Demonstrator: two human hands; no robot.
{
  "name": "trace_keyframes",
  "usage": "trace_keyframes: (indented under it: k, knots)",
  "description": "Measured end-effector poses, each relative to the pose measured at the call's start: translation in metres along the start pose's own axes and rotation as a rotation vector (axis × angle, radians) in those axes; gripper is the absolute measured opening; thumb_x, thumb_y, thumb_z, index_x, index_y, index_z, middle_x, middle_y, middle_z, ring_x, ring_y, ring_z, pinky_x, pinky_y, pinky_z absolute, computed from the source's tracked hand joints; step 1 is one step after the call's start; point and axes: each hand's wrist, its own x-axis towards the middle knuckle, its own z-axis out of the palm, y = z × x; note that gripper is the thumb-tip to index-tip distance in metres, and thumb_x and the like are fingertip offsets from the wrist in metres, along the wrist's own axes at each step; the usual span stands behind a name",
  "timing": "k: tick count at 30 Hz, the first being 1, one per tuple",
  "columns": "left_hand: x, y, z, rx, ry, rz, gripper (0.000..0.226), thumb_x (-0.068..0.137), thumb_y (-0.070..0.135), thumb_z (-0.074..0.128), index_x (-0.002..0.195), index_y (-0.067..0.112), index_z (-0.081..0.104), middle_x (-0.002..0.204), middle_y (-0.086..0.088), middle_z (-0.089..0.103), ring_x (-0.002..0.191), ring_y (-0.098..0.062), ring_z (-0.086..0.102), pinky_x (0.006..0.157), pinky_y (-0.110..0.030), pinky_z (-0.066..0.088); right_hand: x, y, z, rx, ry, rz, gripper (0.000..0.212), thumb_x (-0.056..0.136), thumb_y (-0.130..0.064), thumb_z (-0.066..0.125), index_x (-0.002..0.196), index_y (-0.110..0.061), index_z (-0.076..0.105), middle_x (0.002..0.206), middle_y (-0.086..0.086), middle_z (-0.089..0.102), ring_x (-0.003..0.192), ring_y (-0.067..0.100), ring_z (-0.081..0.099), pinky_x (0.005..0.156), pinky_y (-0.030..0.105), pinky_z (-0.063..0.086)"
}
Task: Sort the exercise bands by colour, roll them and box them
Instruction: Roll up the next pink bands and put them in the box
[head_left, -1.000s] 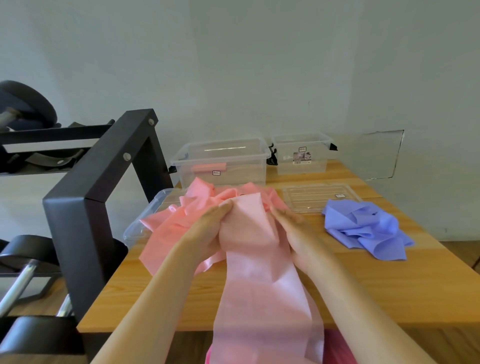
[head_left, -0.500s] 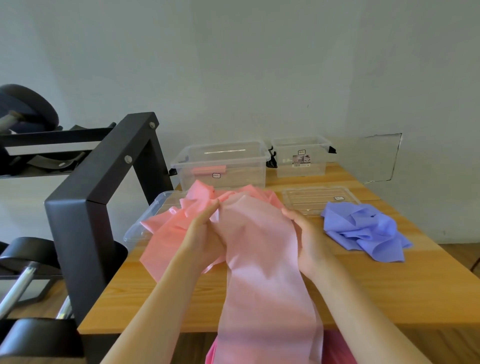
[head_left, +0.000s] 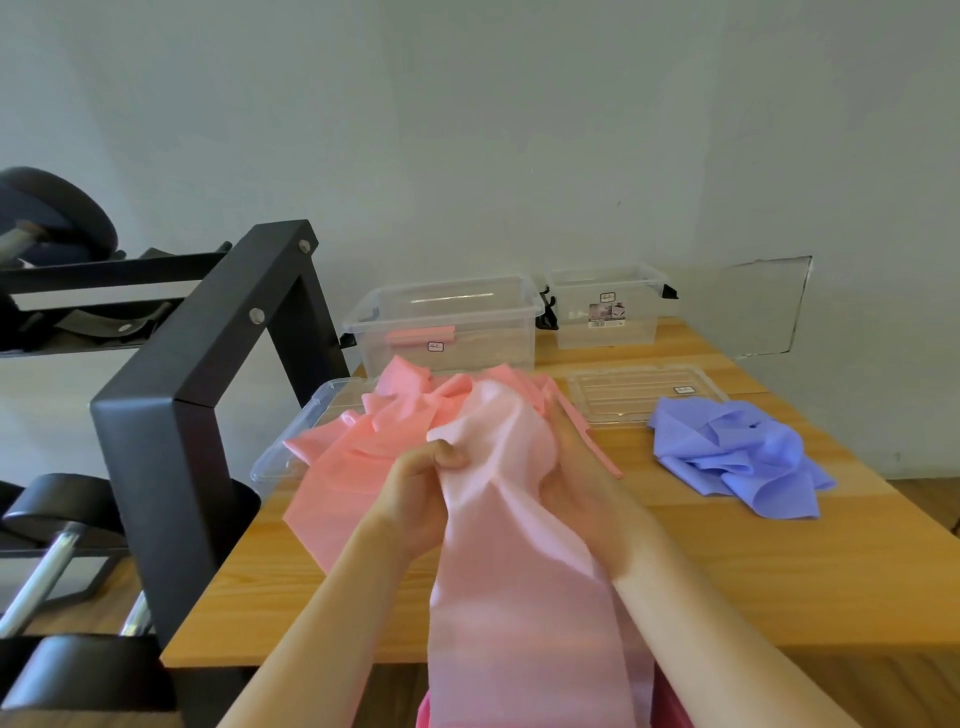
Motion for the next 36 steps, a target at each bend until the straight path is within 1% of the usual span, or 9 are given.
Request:
trace_keyframes:
  k: [4, 13, 17, 21, 23, 26, 28, 31, 36]
  knots:
    - [-0.003, 0.001, -0.007, 0.078, 0.006, -0.033, 0.048, 0.043, 0.015, 0.061, 0.086, 0.003, 0.077, 0.084, -0.016, 0.07, 0.074, -0.03, 0.068, 0.07, -0.035, 0.055, 0.004, -0.012, 0.005, -0.075, 0.092, -0.108, 0.04, 0.097, -0.045, 0.048, 0.088, -0.02, 0.077, 0.086, 0.007, 0.076, 0.076, 0.017, 0.072, 0.081, 0.032, 0.052]
    - [-0.006, -0.004, -0.021, 0.121, 0.023, -0.083, 0.052, 0.037, 0.013, 0.066, 0.086, -0.001, 0.076, 0.084, -0.02, 0.071, 0.071, -0.03, 0.07, 0.063, -0.032, 0.058, 0.001, -0.032, -0.001, -0.504, 0.191, -0.244, 0.026, 0.1, -0.035, 0.05, 0.083, -0.028, 0.068, 0.079, -0.006, 0.07, 0.08, 0.012, 0.065, 0.082, 0.033, 0.048]
    - [-0.004, -0.007, -0.015, 0.046, -0.03, -0.022, 0.063, 0.029, 0.028, 0.093, 0.084, 0.002, 0.078, 0.081, -0.018, 0.073, 0.071, -0.029, 0.071, 0.063, -0.031, 0.058, 0.002, -0.036, -0.008, -0.662, 0.295, -0.399, 0.023, 0.102, -0.034, 0.045, 0.094, -0.029, 0.067, 0.092, -0.004, 0.068, 0.09, 0.014, 0.062, 0.08, 0.028, 0.045]
    - [0.002, -0.008, -0.007, 0.01, -0.05, -0.08, 0.073, 0.039, 0.051, 0.094, 0.098, 0.01, 0.078, 0.093, -0.013, 0.074, 0.083, -0.027, 0.072, 0.069, -0.032, 0.058, 0.003, -0.037, -0.006, -0.527, 0.336, -0.479, 0.032, 0.099, -0.031, 0.051, 0.09, -0.008, 0.071, 0.094, 0.005, 0.062, 0.092, 0.017, 0.058, 0.078, 0.029, 0.042]
    - [0.005, -0.006, -0.001, 0.028, -0.029, -0.1, 0.074, 0.041, 0.055, 0.092, 0.099, 0.011, 0.078, 0.097, -0.012, 0.074, 0.086, -0.027, 0.072, 0.073, -0.033, 0.059, 0.007, -0.038, -0.01, -0.405, 0.291, -0.433, 0.026, 0.091, -0.039, 0.059, 0.083, -0.021, 0.075, 0.112, 0.008, 0.057, 0.116, 0.022, 0.055, 0.096, 0.032, 0.044]
    - [0.011, -0.006, 0.009, 0.032, 0.046, -0.088, 0.054, 0.07, 0.065, 0.068, 0.094, 0.019, 0.08, 0.101, -0.007, 0.074, 0.091, -0.023, 0.071, 0.084, -0.035, 0.055, 0.002, -0.04, -0.014, -0.197, 0.102, -0.3, 0.035, 0.088, -0.035, 0.061, 0.112, -0.01, 0.067, 0.12, 0.014, 0.06, 0.119, 0.03, 0.055, 0.098, 0.035, 0.044]
    - [0.016, -0.009, 0.013, -0.004, 0.057, -0.121, 0.062, 0.077, 0.069, 0.057, 0.103, 0.017, 0.078, 0.11, -0.008, 0.072, 0.1, -0.024, 0.07, 0.087, -0.036, 0.055, -0.001, -0.04, -0.018, -0.089, -0.017, -0.27, 0.05, 0.084, -0.035, 0.059, 0.123, -0.002, 0.058, 0.127, 0.019, 0.057, 0.117, 0.03, 0.056, 0.104, 0.037, 0.04]
    - [0.022, -0.014, 0.017, -0.085, 0.021, -0.092, 0.079, 0.076, 0.075, 0.054, 0.122, 0.012, 0.069, 0.123, -0.013, 0.066, 0.113, -0.029, 0.063, 0.098, -0.042, 0.047, -0.01, -0.042, -0.017, -0.039, -0.136, -0.246, 0.044, 0.084, -0.036, 0.051, 0.111, -0.003, 0.064, 0.108, 0.017, 0.066, 0.097, 0.027, 0.065, 0.087, 0.034, 0.049]
    - [0.043, 0.005, 0.019, -0.165, 0.223, 0.015, 0.053, 0.093, 0.06, 0.043, 0.093, 0.013, 0.069, 0.094, -0.006, 0.06, 0.088, -0.021, 0.061, 0.083, -0.035, 0.046, -0.017, -0.044, -0.026, -0.069, -0.121, -0.23, 0.034, 0.083, -0.03, 0.05, 0.101, -0.01, 0.072, 0.081, 0.008, 0.071, 0.074, 0.02, 0.068, 0.071, 0.029, 0.051]
